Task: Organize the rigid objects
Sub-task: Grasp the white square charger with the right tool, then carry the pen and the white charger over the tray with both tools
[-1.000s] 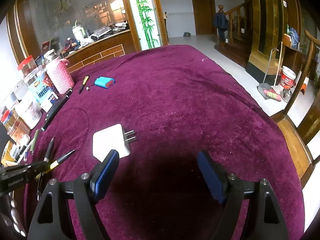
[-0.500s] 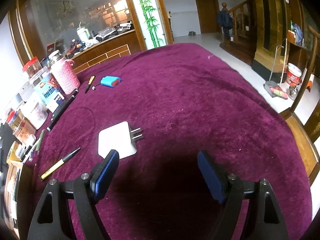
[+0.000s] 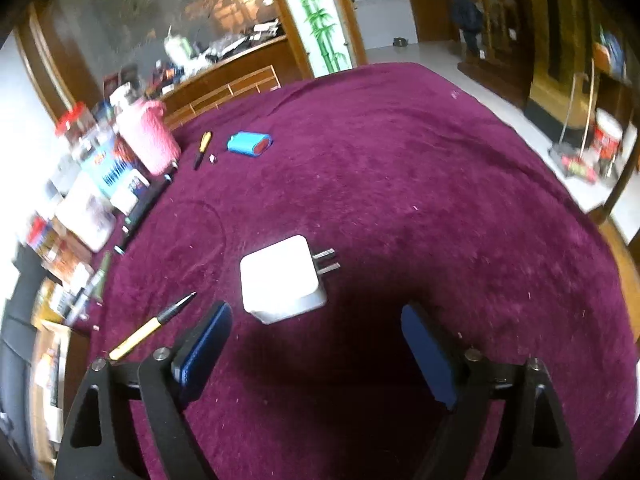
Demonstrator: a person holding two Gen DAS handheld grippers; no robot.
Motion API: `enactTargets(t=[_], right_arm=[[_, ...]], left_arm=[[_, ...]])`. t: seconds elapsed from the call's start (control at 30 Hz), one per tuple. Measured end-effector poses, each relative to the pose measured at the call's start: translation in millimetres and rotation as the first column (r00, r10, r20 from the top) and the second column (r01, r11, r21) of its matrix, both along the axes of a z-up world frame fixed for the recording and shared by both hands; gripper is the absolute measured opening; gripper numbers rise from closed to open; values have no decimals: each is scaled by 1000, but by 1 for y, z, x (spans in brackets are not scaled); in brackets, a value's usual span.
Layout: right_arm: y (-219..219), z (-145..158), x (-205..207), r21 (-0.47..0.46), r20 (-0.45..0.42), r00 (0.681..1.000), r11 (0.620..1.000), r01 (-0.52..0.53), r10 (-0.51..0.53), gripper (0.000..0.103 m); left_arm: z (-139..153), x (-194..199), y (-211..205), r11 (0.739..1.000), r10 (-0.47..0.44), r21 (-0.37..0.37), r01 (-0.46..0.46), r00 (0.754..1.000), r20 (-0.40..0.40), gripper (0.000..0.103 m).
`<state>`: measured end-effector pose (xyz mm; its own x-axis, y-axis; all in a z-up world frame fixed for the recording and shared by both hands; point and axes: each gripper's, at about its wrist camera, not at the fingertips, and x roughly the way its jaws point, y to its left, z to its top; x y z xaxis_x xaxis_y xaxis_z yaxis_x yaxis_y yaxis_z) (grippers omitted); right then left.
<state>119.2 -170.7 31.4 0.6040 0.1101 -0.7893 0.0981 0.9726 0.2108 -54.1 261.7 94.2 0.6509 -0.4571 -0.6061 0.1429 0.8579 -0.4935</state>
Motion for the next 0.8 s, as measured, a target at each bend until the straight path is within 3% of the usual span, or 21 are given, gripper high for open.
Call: enactTargets(t=[0.27,0.37,0.4,0.53,0.8], right_arm=[[26,-17,41,-174,-104,994,983,-51,33,89],[26,-24,43,-163,-119,992,985,-50,31,81],[26,-23,41,-161,-112,993,986,-45,27,70],[23,-18,33,-132,-122,992,990,-42,26,70],[29,15,2,-46,-58,997,997,-62,59,71]], left_arm=[[-27,-36,53,996,87,-10,-89,991,-98,11],[-38,-43,63,995,96,-12,-99,985,-144,11],[-40,-45,64,995,97,-8,-99,983,-155,11],[-49,-42,61,996,86,-11,-89,980,-182,11],[-70,-34,58,995,81,-33,-92,966,-245,12]])
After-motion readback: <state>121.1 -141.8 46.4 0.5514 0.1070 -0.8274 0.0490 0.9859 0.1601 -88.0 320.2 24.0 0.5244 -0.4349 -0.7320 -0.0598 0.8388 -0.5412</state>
